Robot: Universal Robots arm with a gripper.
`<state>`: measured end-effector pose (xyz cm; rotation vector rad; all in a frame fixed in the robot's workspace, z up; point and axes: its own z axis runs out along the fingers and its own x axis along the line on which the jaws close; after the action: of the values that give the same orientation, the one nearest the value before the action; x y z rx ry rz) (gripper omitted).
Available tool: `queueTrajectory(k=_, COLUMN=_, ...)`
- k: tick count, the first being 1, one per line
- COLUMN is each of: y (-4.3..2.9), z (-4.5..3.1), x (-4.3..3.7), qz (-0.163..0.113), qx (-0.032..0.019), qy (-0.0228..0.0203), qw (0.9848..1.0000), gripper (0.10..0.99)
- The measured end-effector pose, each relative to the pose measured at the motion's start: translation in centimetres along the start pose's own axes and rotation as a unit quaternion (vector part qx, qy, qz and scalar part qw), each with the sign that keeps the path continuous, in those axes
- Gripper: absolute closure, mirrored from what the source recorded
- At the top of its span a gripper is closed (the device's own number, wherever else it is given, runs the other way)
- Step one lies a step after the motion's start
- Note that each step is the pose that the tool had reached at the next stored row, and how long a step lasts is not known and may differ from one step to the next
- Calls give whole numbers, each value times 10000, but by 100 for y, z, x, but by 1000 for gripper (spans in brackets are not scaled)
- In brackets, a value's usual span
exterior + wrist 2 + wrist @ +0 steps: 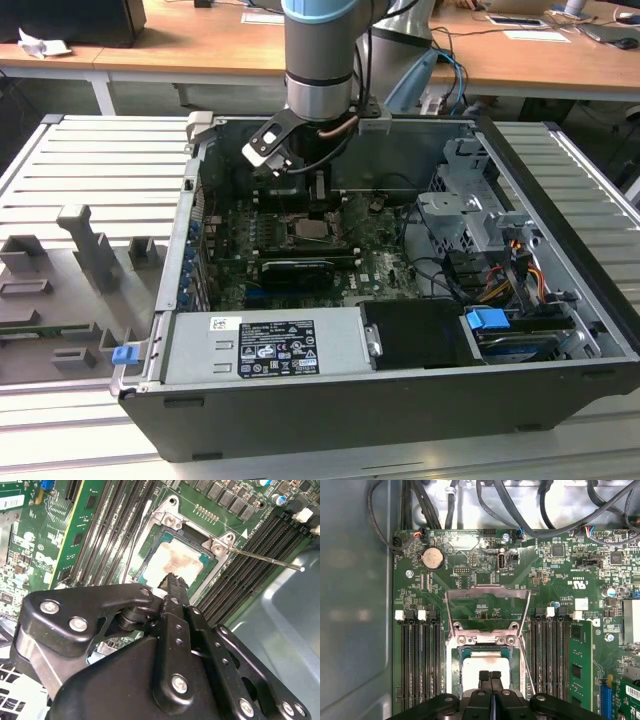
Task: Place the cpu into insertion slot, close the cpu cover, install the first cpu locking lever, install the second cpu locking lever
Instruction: 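Close the cpu cover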
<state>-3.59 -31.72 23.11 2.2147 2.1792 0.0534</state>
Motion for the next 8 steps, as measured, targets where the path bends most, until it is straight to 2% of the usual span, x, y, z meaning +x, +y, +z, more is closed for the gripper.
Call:
queueTrajectory(k=4, y=5, z=-100, x=1, qz=0, qx=-1, qy=1, qw=10000, gripper=980)
queueTrajectory(k=8, y=15, z=-123, x=1, qz=-2, qx=1, qy=2, qw=10000, gripper=980)
